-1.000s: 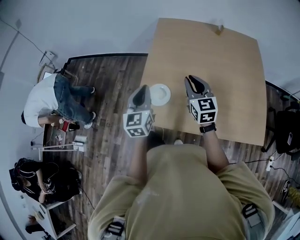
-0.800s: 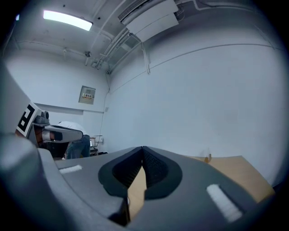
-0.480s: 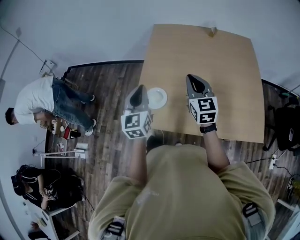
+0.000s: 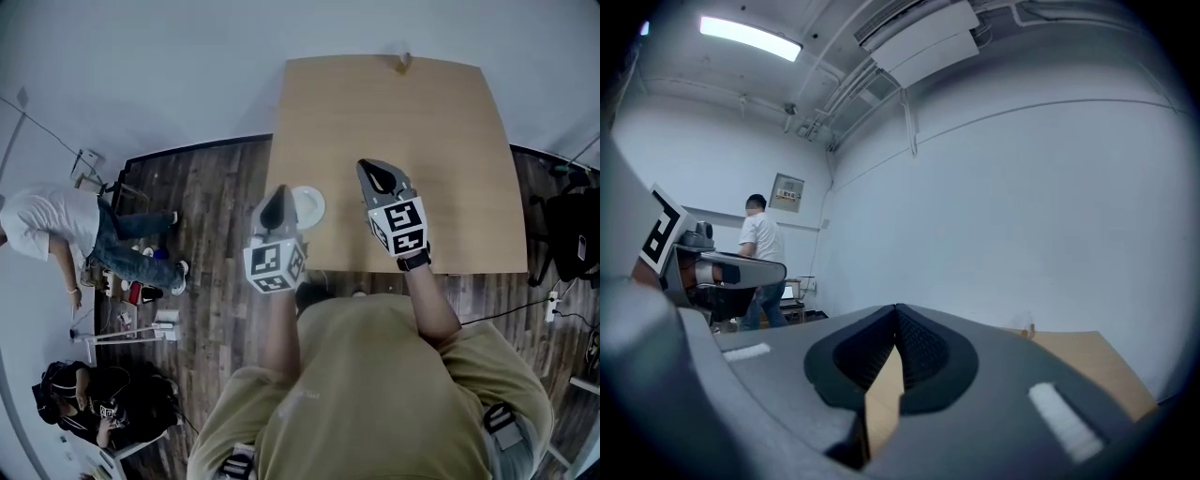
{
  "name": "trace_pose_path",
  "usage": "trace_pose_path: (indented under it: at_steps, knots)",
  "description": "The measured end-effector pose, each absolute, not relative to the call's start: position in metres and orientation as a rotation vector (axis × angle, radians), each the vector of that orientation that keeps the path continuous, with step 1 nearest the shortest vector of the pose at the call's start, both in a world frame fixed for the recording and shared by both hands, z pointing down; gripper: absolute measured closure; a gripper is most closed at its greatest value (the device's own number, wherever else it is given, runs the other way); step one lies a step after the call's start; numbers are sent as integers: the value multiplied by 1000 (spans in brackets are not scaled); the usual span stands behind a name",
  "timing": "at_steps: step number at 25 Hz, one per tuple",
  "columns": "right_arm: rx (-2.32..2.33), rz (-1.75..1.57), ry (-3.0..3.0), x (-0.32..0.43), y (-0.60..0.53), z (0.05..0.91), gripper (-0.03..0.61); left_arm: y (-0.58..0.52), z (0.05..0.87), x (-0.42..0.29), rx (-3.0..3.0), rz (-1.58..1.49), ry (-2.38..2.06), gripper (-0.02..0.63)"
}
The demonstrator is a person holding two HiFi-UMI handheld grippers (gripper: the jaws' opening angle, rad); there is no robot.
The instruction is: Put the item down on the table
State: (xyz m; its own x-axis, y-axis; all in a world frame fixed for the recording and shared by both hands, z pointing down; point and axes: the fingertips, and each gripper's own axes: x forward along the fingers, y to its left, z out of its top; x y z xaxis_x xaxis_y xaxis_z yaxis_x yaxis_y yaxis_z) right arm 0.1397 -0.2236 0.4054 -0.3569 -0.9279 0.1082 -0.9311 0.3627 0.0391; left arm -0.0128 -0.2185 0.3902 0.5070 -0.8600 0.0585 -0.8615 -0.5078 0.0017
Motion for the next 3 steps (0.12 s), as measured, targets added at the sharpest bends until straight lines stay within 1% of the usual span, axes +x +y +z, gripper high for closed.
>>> trace_pose_path:
  at_steps: [3]
  knots:
    - [1655, 28, -2533, 124, -226, 407, 572, -220, 393, -19, 2697, 96, -1531, 612]
